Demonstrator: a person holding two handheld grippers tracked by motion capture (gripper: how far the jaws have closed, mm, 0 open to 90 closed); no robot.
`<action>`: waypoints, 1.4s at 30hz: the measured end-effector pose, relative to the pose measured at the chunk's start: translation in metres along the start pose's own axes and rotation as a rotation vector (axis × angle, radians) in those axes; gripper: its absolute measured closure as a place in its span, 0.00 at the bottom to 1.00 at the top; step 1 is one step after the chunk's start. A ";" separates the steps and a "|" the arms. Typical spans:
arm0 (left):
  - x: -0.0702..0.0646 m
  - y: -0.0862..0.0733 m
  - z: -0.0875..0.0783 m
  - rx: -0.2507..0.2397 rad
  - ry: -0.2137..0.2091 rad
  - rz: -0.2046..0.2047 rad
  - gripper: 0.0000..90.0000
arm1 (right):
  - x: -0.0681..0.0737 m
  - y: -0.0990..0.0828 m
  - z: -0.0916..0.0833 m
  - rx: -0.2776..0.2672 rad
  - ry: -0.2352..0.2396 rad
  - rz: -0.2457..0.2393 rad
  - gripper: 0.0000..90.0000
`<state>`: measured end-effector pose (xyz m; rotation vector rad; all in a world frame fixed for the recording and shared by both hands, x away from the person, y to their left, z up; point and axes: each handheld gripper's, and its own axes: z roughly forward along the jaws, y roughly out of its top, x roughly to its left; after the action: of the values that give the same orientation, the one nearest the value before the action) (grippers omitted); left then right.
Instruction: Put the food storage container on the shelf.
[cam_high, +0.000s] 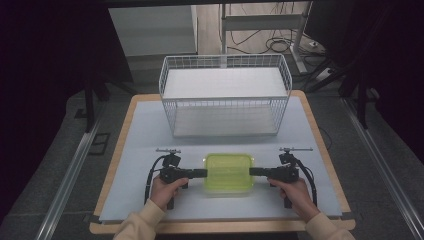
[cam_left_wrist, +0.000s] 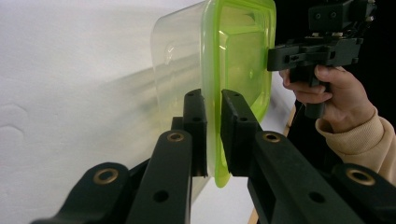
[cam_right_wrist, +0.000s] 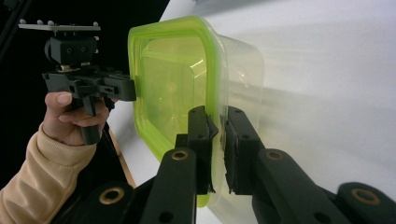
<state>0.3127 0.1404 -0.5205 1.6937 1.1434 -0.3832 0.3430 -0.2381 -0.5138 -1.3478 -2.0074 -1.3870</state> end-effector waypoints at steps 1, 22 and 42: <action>0.000 0.000 0.000 -0.001 0.002 0.001 0.91 | 0.000 0.000 0.000 0.000 0.000 0.001 0.92; -0.007 0.004 -0.010 -0.025 -0.014 0.009 0.91 | 0.012 0.009 -0.005 -0.005 0.020 -0.008 0.92; -0.019 0.022 -0.015 -0.040 -0.028 0.021 0.91 | 0.029 0.027 -0.018 -0.027 0.010 -0.047 0.92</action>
<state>0.3174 0.1430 -0.4884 1.6592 1.1048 -0.3678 0.3476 -0.2375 -0.4706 -1.3101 -2.0338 -1.4438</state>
